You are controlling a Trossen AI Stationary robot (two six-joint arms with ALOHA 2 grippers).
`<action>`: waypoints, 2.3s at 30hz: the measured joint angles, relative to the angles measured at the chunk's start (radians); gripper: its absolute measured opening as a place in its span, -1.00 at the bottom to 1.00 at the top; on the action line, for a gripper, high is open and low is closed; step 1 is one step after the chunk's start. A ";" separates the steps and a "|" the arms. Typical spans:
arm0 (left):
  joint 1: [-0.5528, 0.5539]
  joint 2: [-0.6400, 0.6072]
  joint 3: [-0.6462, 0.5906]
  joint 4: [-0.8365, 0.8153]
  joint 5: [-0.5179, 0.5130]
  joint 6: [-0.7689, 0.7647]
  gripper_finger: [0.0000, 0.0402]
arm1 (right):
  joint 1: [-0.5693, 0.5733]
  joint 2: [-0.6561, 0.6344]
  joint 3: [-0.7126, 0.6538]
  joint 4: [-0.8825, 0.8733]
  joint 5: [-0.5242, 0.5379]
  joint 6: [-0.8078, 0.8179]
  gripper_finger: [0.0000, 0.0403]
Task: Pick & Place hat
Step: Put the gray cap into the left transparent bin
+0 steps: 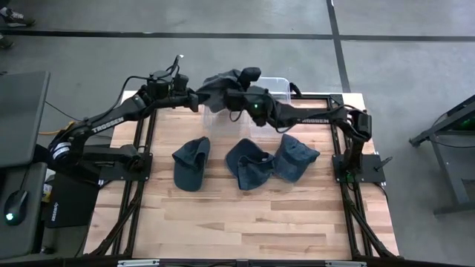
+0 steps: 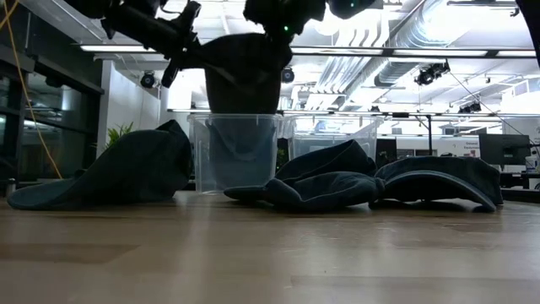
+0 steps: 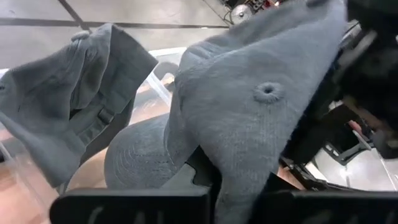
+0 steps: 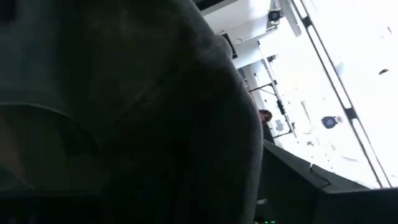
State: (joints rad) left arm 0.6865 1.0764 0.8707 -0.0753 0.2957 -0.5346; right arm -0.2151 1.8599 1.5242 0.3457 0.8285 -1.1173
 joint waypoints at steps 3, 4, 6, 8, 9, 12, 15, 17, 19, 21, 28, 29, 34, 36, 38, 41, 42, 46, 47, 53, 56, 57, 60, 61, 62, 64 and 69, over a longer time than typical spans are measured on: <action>0.000 0.011 0.000 -0.003 -0.005 -0.010 -0.99 | -0.036 0.000 0.000 -0.019 -0.033 0.040 -0.02; 0.000 0.014 0.000 -0.002 -0.015 -0.010 -0.99 | -0.047 0.000 0.000 -0.024 -0.047 0.052 -0.02; 0.000 0.019 0.000 0.000 -0.042 -0.011 -0.99 | -0.069 0.000 0.000 -0.035 -0.073 0.079 -0.02; 0.000 0.026 0.000 -0.001 -0.057 -0.012 -0.99 | -0.086 0.000 0.000 -0.047 -0.095 0.089 -0.02; 0.000 0.031 0.000 0.002 -0.063 -0.012 -0.99 | -0.090 0.000 0.000 -0.051 -0.102 0.087 -0.02; 0.000 0.043 0.000 -0.002 -0.066 -0.016 -0.99 | -0.100 0.000 0.000 -0.052 -0.111 0.078 -0.02; 0.000 0.062 0.000 -0.002 -0.071 -0.019 -0.99 | -0.101 0.000 0.000 -0.051 -0.125 0.063 -0.02; 0.000 0.079 0.000 0.001 -0.077 -0.020 -0.99 | -0.103 0.000 0.000 -0.052 -0.143 0.063 -0.02; 0.000 0.099 0.000 0.001 -0.094 -0.029 -0.99 | -0.106 0.000 0.000 -0.051 -0.156 0.068 -0.02; 0.000 0.120 0.000 0.003 -0.104 -0.051 -0.99 | -0.112 0.000 0.000 -0.059 -0.161 0.087 -0.02; 0.000 0.153 0.000 0.014 -0.116 -0.072 -0.96 | -0.120 0.000 0.000 -0.157 -0.227 0.160 -0.02; 0.000 0.153 0.000 0.014 -0.123 -0.072 -0.96 | -0.120 -0.003 0.000 -0.174 -0.238 0.167 -0.02; 0.000 0.153 0.000 0.016 -0.131 -0.071 -0.97 | -0.109 -0.049 0.000 -0.251 -0.303 0.226 -0.02; 0.000 0.153 0.000 0.016 -0.131 -0.072 -0.97 | -0.105 -0.078 0.000 -0.271 -0.323 0.249 -0.02; 0.000 0.153 0.000 0.018 -0.131 -0.072 -0.97 | -0.100 -0.112 0.000 -0.288 -0.325 0.255 -0.02; 0.000 0.152 0.000 0.028 -0.128 -0.078 -0.97 | -0.097 -0.169 -0.001 -0.330 -0.334 0.261 -0.02; -0.001 0.151 0.000 0.031 -0.126 -0.081 -0.97 | -0.096 -0.192 -0.001 -0.348 -0.341 0.270 -0.02; 0.000 0.152 0.000 0.018 -0.127 -0.092 -0.97 | -0.093 -0.285 -0.001 -0.426 -0.396 0.348 -0.02; 0.000 0.152 -0.002 0.008 -0.131 -0.092 -0.97 | -0.093 -0.307 0.000 -0.435 -0.419 0.373 -0.02; 0.000 0.153 -0.002 0.014 -0.137 -0.099 -0.97 | -0.094 -0.382 0.002 -0.482 -0.496 0.457 -0.02; 0.000 0.153 -0.002 0.016 -0.138 -0.106 -0.97 | -0.085 -0.403 0.001 -0.556 -0.525 0.537 -0.03; 0.000 0.153 -0.002 0.017 -0.140 -0.107 -0.97 | -0.083 -0.409 0.001 -0.590 -0.557 0.566 -0.04; 0.000 0.153 -0.002 0.019 -0.148 -0.107 -0.97 | -0.078 -0.407 0.001 -0.706 -0.653 0.672 -0.14; 0.000 0.153 -0.002 0.020 -0.148 -0.107 -0.97 | -0.077 -0.398 0.001 -0.740 -0.686 0.699 -0.20; 0.000 0.153 -0.002 0.020 -0.148 -0.107 -0.97 | -0.076 -0.391 0.000 -0.770 -0.722 0.720 -0.28; 0.000 0.153 -0.002 0.020 -0.148 -0.107 -0.97 | -0.072 -0.368 -0.002 -0.805 -0.794 0.759 -0.48; 0.000 0.153 -0.002 0.021 -0.149 -0.110 -0.97 | -0.051 -0.282 -0.001 -0.787 -0.898 0.777 -0.94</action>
State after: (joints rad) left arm 0.6865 1.2297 0.8688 -0.0547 0.1466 -0.6449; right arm -0.2657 1.5776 1.5230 -0.4418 -0.0693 -0.3403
